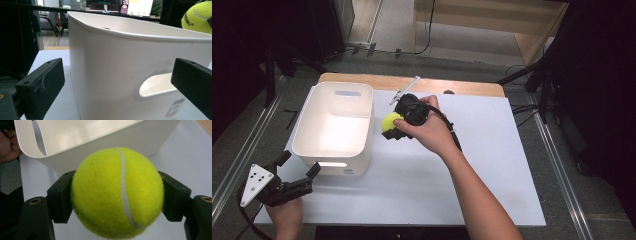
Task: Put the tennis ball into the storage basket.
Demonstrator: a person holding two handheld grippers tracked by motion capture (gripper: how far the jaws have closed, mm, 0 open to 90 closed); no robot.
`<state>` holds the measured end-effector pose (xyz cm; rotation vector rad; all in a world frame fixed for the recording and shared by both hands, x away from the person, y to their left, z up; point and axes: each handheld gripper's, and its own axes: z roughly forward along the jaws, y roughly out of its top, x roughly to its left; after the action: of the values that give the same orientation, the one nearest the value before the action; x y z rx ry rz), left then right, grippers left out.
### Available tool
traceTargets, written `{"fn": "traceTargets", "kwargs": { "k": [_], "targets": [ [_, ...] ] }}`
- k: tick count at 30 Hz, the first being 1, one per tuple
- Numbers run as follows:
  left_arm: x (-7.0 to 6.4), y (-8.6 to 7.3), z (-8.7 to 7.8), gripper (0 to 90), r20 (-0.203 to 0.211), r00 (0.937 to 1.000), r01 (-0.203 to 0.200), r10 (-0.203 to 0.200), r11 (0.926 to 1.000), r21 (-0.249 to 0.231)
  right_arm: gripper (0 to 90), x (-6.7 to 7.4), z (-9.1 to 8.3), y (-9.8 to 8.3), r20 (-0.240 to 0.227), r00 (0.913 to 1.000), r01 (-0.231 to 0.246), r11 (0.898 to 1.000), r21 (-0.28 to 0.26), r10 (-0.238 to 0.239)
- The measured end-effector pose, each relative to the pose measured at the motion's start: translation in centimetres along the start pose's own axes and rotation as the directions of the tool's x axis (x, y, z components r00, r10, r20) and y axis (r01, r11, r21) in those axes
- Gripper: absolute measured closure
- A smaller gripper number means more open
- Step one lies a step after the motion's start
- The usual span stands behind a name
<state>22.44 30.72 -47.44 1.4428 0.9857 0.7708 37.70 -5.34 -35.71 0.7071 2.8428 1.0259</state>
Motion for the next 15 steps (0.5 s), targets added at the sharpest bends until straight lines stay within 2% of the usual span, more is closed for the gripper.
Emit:
{"fn": "traceTargets", "kwargs": {
  "k": [15],
  "targets": [
    [0.0, 0.0, 0.0, 0.0, 0.001, 1.0, -0.009, 0.009, 1.0, 0.004, 23.5, 0.8, 0.5, 2.0, -0.021, 0.9991, 0.035, 0.999, -0.011, -0.035]
  ]
}}
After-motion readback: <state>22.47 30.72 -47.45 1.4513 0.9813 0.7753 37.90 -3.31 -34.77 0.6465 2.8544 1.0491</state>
